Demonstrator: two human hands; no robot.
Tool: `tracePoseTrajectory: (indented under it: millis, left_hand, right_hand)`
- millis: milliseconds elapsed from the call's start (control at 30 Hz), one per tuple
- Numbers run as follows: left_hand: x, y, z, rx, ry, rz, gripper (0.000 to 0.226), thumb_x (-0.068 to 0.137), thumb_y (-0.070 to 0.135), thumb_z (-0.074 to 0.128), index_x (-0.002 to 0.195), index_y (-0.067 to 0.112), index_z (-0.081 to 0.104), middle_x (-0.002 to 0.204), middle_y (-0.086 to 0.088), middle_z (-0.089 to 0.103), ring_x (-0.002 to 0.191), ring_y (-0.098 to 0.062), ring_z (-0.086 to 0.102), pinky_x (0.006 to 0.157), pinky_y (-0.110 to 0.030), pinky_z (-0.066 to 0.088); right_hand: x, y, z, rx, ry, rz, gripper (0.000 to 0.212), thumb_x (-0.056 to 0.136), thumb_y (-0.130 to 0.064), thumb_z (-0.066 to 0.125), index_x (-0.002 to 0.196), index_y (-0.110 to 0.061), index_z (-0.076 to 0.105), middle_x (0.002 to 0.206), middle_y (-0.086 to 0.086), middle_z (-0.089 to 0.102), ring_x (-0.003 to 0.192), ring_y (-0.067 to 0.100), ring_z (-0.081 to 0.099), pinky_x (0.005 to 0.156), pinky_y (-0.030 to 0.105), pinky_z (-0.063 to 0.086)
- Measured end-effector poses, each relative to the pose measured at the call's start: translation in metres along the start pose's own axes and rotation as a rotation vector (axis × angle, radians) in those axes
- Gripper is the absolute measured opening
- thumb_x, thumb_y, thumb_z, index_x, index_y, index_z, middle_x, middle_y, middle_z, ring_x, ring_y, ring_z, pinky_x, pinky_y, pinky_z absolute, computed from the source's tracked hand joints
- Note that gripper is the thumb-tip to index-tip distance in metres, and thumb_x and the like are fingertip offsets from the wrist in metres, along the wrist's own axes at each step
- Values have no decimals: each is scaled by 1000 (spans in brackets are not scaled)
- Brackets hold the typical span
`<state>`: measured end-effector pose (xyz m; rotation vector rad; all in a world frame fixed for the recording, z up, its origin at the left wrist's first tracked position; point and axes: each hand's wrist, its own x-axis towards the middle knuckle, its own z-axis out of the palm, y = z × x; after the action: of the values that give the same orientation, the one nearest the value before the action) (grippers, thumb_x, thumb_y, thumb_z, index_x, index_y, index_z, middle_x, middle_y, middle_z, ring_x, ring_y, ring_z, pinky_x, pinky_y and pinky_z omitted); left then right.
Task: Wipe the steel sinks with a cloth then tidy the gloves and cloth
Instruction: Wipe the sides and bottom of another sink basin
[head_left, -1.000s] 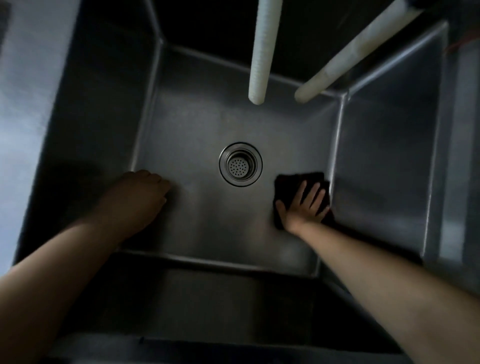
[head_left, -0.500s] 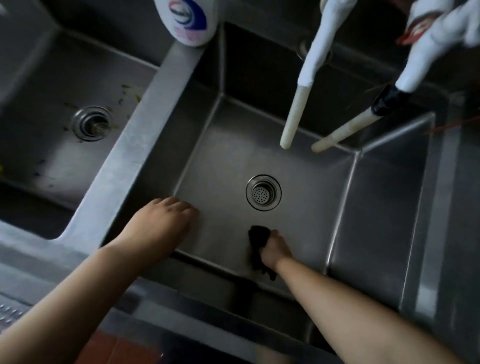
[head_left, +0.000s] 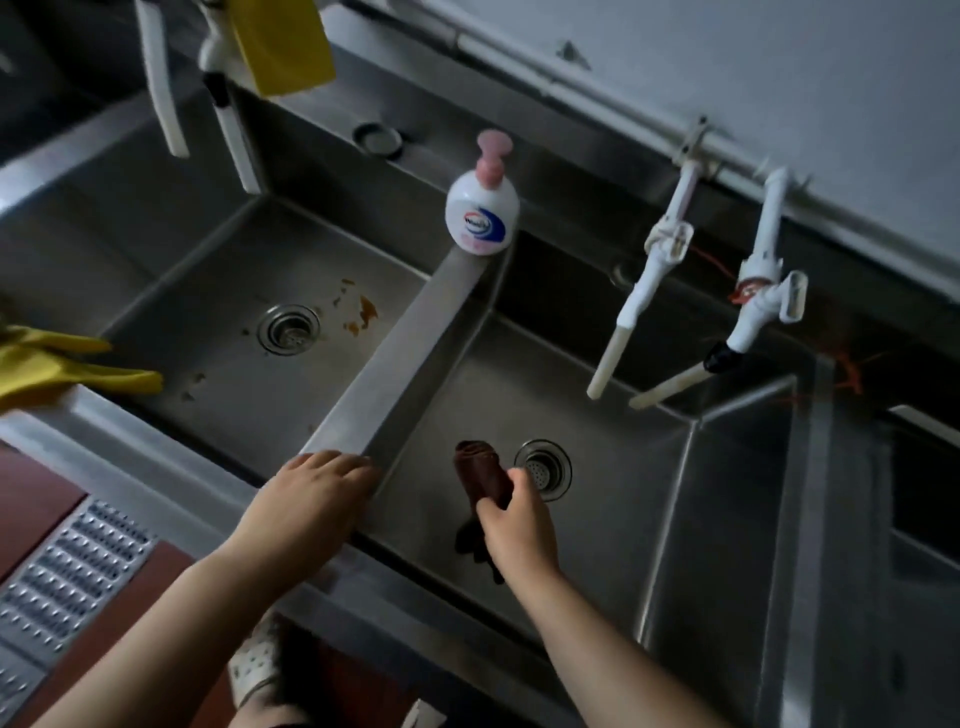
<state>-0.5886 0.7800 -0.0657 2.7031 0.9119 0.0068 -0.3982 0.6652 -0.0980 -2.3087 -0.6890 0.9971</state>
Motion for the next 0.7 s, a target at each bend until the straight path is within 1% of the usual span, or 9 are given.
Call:
tracePoseTrajectory:
  millis: [33,100,133,200,300,500,567,633,700]
  left_hand:
    - [-4,-9,-7,-11,-32,-30,31,78,22,68,108,30,68,112,10,68,102,-13,66,85,-31,52]
    - [-12,-36,-15,-12,-80,-76,38,92,32,54,129,38,52,136,16,50,127,-9,46,105,-32,37]
    - [-18,-51,-19,-6,-83,-86,41,93,36,51,133,40,45,141,18,44,131,-8,40,108,-31,31]
    - [-29,-84,-33,-26,-70,-88,44,93,40,48,136,41,41,142,18,42,132,-7,37,108,-29,30]
    - [-48,-137,-62,-58,-34,-93,43,93,40,48,135,40,42,141,17,44,130,-8,40,105,-28,32]
    - [-74,-232,-113,-69,29,-156,48,92,40,47,139,33,39,139,11,49,127,-12,44,103,-28,35]
    - [-71,-252,-125,-99,45,-189,51,92,42,47,140,28,38,137,7,51,125,-15,47,100,-28,38]
    - [-61,-264,-133,-224,45,-262,56,91,46,50,141,25,36,135,4,53,123,-15,50,97,-27,41]
    - [-45,-269,-137,-430,19,-364,62,86,49,57,139,24,37,130,3,58,115,-13,56,88,-23,46]
  right_hand:
    - [-6,-14,4,-2,16,-18,11,83,-20,53,86,-27,46,79,-4,59,69,16,59,61,33,48]
    - [-16,-44,16,-13,56,-65,11,83,-21,53,87,-28,46,79,-6,58,68,14,59,59,32,48]
    - [-21,-60,24,-18,79,-93,11,84,-21,54,88,-28,46,79,-6,58,67,12,58,57,31,48]
    - [-32,-95,47,-11,120,-133,11,85,-21,54,90,-28,47,79,-7,57,66,11,58,55,30,48]
    - [-47,-151,95,59,151,-155,13,85,-22,54,94,-28,48,80,-7,58,69,12,59,55,28,47]
    - [-67,-250,197,121,155,-236,17,87,-25,55,101,-30,49,91,-9,60,78,8,59,65,28,51]
    - [-71,-267,219,100,168,-269,18,87,-26,56,104,-30,50,94,-10,61,81,7,59,65,24,48]
    - [-70,-278,233,96,175,-291,21,88,-27,58,109,-29,51,97,-11,62,84,5,60,66,20,46]
    - [-66,-284,243,132,170,-306,21,90,-31,58,109,-31,50,96,-13,63,83,-1,60,65,16,46]
